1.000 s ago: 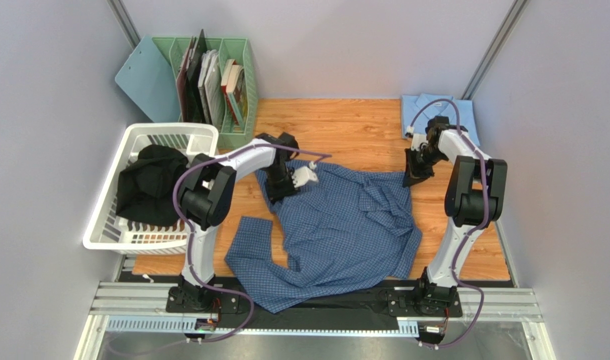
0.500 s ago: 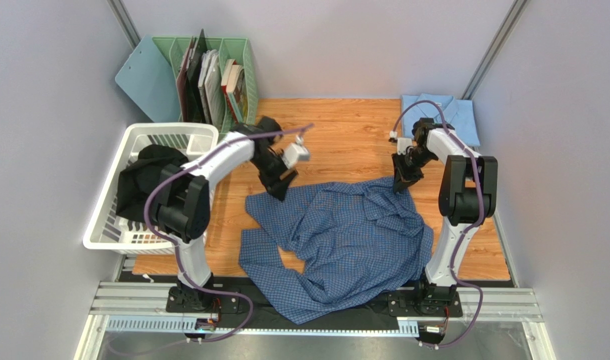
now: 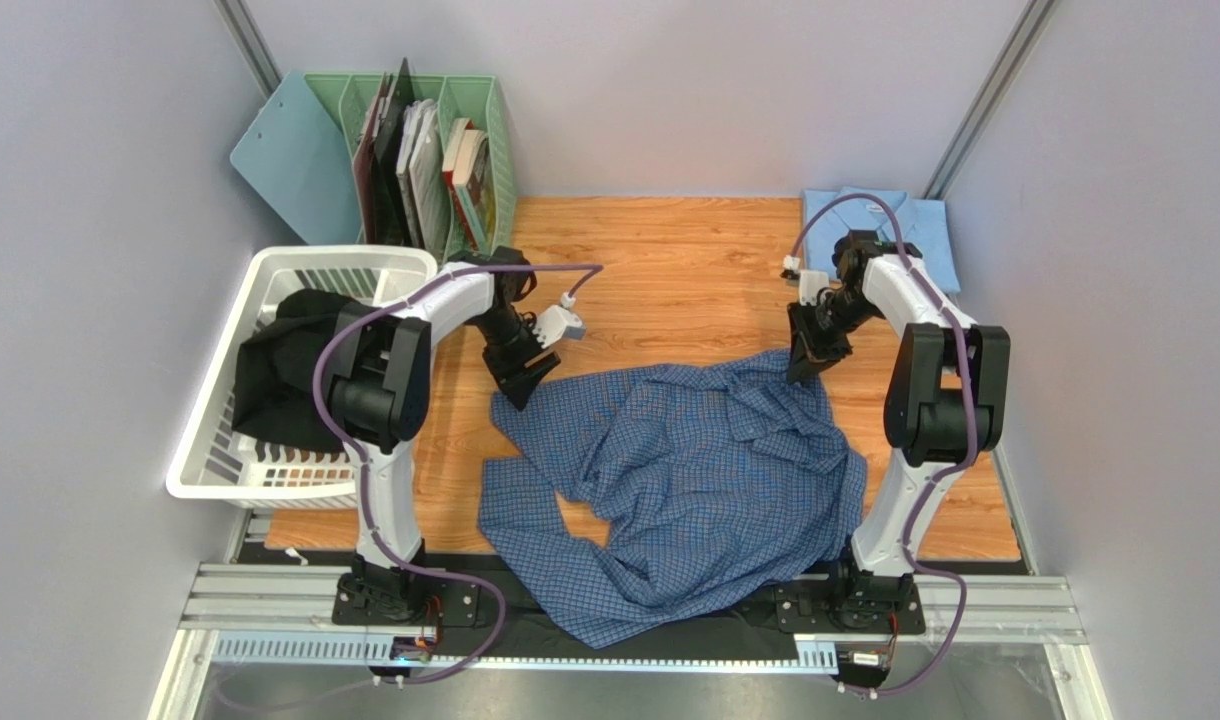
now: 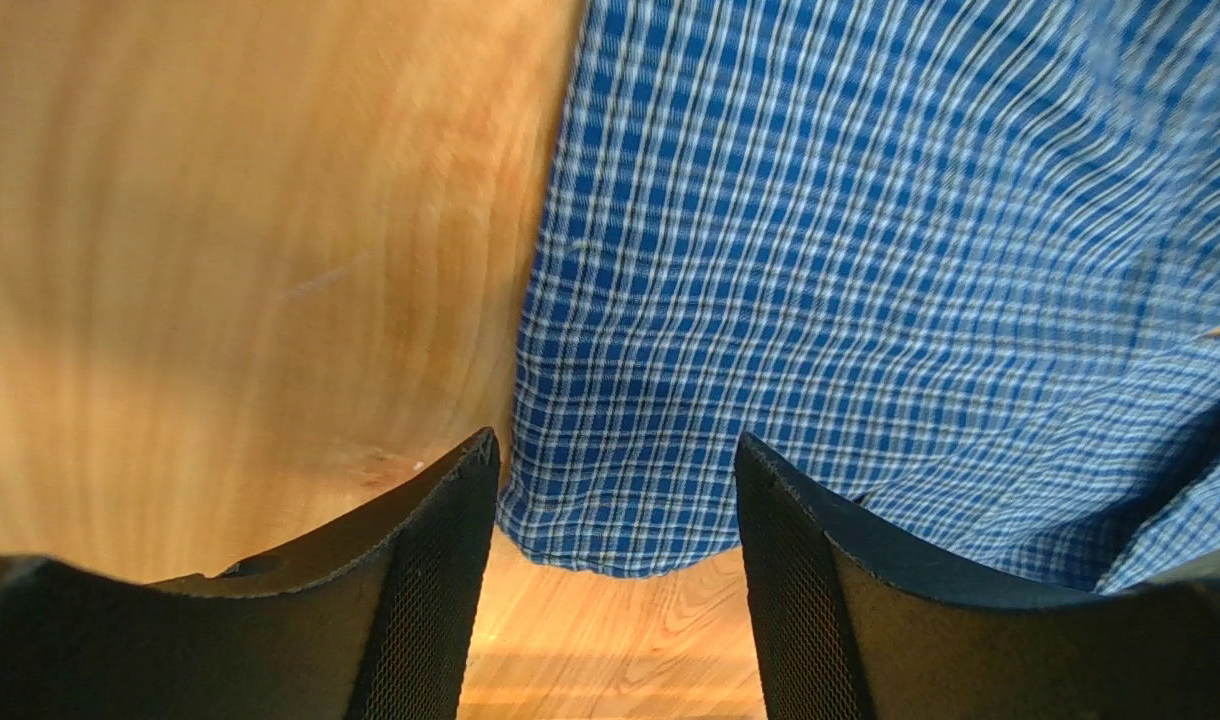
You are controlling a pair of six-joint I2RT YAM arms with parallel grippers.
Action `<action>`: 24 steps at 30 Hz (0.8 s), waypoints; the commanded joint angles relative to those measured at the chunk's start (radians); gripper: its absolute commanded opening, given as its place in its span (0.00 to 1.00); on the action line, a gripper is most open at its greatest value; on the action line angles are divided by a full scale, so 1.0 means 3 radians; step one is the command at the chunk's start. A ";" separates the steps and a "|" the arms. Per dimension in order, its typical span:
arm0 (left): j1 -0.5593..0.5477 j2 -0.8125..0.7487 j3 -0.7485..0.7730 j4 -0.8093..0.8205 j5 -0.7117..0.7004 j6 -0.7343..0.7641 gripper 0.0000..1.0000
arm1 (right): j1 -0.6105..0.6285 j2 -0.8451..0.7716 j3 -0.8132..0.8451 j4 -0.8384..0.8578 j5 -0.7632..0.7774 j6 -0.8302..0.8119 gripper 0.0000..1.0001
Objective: Fold and stack the long sleeve shirts
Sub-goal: Flatten the shirt out
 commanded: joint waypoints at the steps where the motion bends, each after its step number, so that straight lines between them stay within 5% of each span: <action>1: 0.0027 -0.0035 -0.0123 0.0148 -0.0280 0.0246 0.64 | -0.0010 -0.0215 -0.0008 -0.0102 -0.0119 -0.0062 0.00; 20: 0.0104 -0.0091 -0.0175 0.0051 -0.0041 0.0149 0.43 | -0.0067 -0.0215 0.0033 -0.0153 -0.0237 -0.0016 0.00; 24: 0.0104 -0.0051 -0.0108 -0.0051 0.0016 0.0093 0.30 | -0.0097 -0.0209 0.0074 -0.0164 -0.0308 0.0010 0.00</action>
